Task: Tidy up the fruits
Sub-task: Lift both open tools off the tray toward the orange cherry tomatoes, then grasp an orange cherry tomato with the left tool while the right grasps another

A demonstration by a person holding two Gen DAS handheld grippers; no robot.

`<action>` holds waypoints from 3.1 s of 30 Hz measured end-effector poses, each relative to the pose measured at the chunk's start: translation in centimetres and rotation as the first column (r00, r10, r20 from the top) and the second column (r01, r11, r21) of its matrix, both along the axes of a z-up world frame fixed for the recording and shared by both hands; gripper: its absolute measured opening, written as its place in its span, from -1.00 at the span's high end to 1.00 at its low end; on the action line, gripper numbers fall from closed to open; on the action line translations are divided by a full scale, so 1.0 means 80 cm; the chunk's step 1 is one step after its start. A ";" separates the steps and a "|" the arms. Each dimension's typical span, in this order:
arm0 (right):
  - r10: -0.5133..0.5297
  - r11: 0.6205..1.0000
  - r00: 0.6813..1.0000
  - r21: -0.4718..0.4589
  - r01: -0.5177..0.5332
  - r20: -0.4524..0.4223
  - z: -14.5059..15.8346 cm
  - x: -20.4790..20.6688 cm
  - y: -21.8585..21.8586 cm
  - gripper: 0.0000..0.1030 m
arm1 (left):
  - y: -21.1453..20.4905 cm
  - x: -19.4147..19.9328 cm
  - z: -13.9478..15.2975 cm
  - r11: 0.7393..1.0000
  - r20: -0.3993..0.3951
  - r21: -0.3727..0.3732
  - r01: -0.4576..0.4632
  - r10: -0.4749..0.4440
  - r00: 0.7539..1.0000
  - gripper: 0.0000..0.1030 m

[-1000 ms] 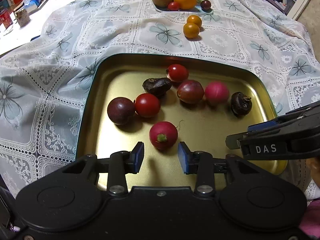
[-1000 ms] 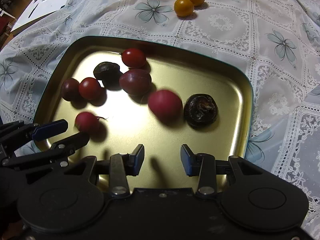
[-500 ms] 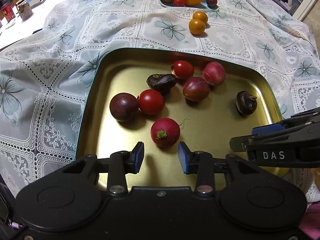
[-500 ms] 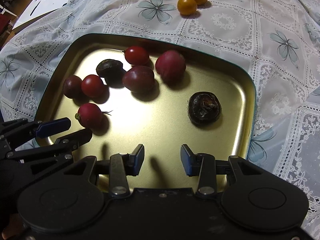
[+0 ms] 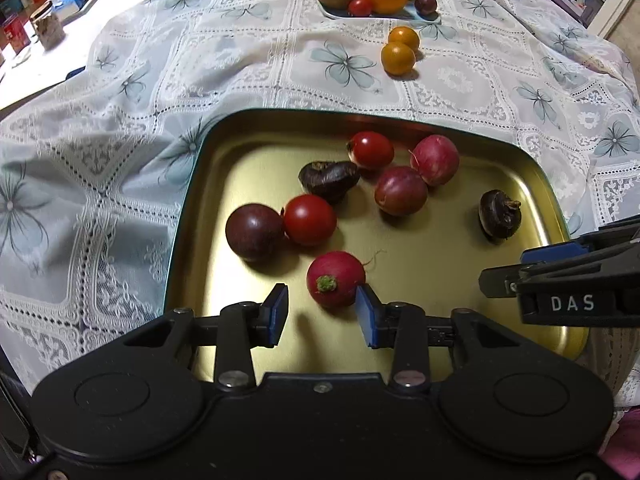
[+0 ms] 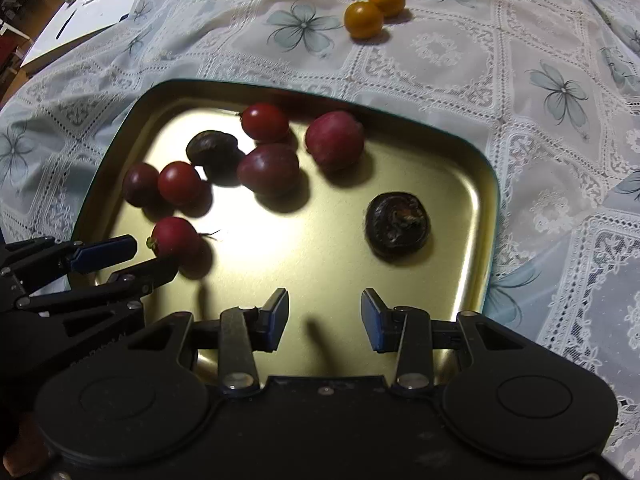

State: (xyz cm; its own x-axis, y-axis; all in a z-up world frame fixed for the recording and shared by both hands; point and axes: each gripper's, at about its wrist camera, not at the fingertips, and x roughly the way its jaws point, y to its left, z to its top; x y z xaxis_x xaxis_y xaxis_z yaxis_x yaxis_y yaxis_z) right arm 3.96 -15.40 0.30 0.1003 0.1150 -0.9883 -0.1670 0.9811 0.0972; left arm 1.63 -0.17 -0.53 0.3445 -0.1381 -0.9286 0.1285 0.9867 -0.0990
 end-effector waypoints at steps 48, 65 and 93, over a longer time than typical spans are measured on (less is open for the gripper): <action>-0.386 0.922 0.922 -0.013 0.387 0.031 -0.015 0.180 -0.134 0.20 | -0.127 0.247 0.004 0.998 0.098 0.003 0.063 -0.063 0.993 0.08; -0.408 0.913 0.913 -0.010 0.408 0.032 -0.016 0.181 -0.150 0.20 | -0.148 0.278 -0.038 0.999 0.047 0.041 0.020 -0.022 0.999 0.02; -0.383 0.924 0.915 0.059 0.379 0.124 -0.046 0.306 -0.036 0.14 | -0.005 0.268 -0.006 0.984 0.051 0.063 -0.168 0.165 0.985 0.09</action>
State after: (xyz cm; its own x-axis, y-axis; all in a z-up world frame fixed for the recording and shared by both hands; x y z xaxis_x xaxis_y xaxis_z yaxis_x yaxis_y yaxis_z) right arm 28.45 -18.27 -3.34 0.2707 0.0748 -0.9598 0.2052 0.9696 0.1334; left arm 23.07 -0.59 -1.02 0.3991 -0.0133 -0.9168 -0.0356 0.9989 -0.0300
